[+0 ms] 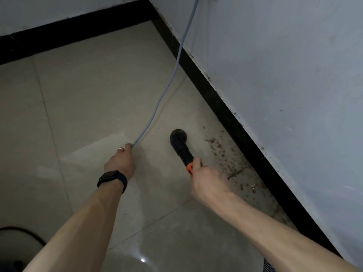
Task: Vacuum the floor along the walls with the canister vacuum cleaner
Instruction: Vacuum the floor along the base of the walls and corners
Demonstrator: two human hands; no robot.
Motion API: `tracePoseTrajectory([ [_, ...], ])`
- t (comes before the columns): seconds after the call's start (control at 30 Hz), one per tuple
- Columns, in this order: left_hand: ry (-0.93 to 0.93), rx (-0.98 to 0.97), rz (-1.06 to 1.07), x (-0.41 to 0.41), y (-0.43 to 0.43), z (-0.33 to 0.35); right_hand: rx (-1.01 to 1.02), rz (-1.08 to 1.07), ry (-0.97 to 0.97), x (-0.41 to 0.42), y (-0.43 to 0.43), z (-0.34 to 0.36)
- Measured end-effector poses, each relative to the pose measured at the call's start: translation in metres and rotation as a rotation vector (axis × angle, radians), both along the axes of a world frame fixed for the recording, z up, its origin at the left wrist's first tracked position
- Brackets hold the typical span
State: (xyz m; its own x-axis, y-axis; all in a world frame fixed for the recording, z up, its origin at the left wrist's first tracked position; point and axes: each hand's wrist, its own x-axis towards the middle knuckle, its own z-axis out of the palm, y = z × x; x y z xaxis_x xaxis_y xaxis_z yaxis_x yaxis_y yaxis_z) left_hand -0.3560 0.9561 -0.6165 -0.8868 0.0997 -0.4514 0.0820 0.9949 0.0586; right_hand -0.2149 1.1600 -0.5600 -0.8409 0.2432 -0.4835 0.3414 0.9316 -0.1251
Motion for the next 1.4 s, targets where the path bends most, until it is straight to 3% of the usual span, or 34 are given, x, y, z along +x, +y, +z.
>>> tracePoseTrajectory([
  [0.4,0.007,0.004,-0.015,0.012,0.008,0.000,0.088,0.151,0.054,0.017,-0.018,-0.001],
  [1.4,0.040,0.045,-0.007,0.017,0.018,-0.004,0.070,-0.228,0.064,-0.011,0.056,0.001],
])
